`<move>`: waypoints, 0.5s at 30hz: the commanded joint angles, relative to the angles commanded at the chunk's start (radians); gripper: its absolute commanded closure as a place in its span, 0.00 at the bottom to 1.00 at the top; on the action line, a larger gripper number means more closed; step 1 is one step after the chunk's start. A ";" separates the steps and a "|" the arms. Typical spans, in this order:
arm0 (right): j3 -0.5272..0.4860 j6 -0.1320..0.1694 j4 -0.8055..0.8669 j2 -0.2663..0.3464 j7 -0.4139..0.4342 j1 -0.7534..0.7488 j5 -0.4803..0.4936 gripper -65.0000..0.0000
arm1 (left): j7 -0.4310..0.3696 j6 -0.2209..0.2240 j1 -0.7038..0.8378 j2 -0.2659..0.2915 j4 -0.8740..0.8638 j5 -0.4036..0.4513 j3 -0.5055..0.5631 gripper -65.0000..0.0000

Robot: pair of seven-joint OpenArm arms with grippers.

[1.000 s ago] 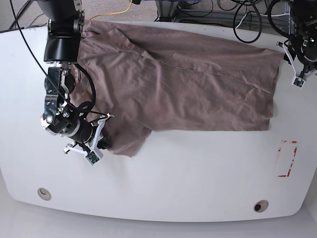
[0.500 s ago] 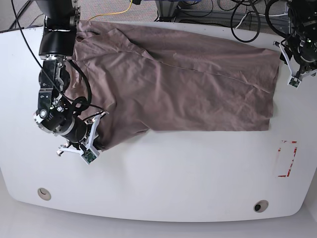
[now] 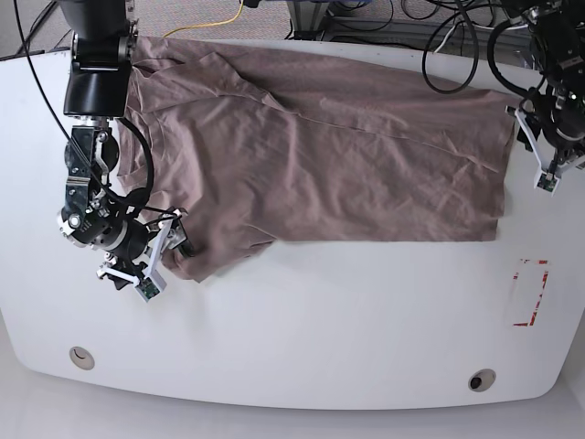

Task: Layout the t-shirt on the table in an organized manner, then fold the t-shirt properly
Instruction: 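Move the left gripper to the other hem corner and grasp it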

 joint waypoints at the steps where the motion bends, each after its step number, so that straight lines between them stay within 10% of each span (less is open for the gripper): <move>1: 0.003 0.000 0.014 0.000 0.000 -0.008 0.000 0.01 | -0.002 0.000 -0.021 0.000 -0.009 0.000 0.000 0.55; 15: 0.072 0.000 0.126 -0.011 -0.023 -0.078 0.000 0.00 | -0.152 0.000 -0.334 0.026 -0.371 0.000 0.005 0.55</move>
